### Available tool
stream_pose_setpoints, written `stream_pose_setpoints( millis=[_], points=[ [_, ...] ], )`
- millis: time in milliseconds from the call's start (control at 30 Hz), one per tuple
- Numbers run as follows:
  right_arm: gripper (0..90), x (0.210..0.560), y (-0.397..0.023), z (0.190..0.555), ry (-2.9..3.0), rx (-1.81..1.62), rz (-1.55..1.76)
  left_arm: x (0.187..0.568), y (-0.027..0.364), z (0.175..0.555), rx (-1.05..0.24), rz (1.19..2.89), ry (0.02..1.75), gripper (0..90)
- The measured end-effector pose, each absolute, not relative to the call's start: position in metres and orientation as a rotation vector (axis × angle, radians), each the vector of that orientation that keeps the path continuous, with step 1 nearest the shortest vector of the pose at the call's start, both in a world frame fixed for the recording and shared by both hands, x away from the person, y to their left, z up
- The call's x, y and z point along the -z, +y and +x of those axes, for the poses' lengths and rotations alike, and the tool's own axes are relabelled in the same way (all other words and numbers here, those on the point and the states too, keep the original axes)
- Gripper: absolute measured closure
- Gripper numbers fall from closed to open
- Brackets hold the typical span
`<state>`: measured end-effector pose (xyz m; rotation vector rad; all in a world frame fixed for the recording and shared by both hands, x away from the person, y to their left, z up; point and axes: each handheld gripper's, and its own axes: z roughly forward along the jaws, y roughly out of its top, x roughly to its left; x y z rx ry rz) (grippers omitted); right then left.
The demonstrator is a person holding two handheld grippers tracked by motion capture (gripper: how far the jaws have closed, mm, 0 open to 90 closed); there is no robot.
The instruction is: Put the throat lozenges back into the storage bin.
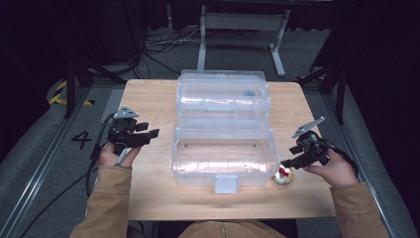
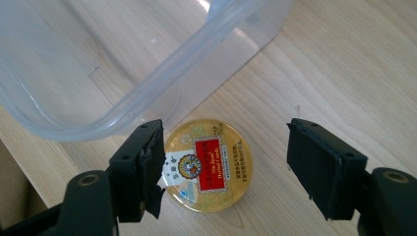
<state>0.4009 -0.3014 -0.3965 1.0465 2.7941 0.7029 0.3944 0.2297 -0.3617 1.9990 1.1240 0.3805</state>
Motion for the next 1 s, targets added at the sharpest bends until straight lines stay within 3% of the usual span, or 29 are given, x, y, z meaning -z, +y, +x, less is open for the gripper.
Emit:
stream_pose_setpoints(
  millis=[333, 667, 1000],
  points=[
    [28.8, 0.415, -0.293, 0.401, 2.867, -0.584, 1.049, 0.364, 0.230, 0.396, -0.376, 2.002, 1.130, 48.7],
    [19.8, 0.429, -0.286, 0.403, 2.926, -0.459, 1.066, 0.365, 0.230, 0.397, -0.373, 2.007, 1.134, 48.4],
    [16.8, 0.441, -0.281, 0.401, 2.961, -0.391, 0.994, 0.366, 0.232, 0.398, -0.368, 1.998, 1.140, 48.4]
  ],
)
